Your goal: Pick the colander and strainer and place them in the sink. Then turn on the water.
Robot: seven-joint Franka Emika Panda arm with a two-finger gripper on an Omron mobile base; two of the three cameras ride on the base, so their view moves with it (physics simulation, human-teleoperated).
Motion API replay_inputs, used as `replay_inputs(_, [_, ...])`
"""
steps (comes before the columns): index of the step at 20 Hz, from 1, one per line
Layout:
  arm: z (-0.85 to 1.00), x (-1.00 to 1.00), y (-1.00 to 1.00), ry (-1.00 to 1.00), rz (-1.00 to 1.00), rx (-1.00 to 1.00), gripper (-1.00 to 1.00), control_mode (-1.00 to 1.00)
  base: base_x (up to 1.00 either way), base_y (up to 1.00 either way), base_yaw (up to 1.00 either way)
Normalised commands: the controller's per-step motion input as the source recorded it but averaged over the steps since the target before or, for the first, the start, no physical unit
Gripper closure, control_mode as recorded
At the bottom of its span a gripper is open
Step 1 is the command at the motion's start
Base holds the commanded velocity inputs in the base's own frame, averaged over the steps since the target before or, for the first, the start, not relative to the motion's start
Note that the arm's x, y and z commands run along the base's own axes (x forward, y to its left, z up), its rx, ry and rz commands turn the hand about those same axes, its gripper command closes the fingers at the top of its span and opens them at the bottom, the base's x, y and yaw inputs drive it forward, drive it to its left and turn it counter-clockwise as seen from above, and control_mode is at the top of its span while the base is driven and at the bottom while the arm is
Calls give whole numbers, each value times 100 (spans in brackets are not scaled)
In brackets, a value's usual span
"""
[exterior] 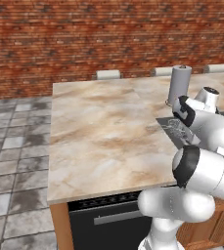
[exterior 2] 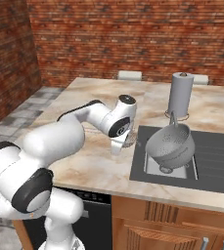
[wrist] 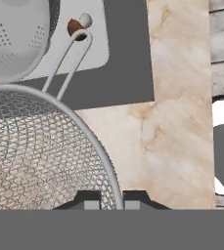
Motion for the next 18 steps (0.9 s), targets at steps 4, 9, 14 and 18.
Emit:
replay_inputs(4, [0, 41, -100, 12, -29, 14, 100, -100, 0, 0, 0])
replay_inputs(9, [0, 51, -100, 8, -17, 12, 100, -100, 0, 0, 0])
replay_inputs(14, [0, 38, -59, 2, -1, 8, 100, -100, 0, 0, 0])
replay_inputs(18, [-13, 27, 0, 1, -1, 5, 100, -100, 0, 0, 0])
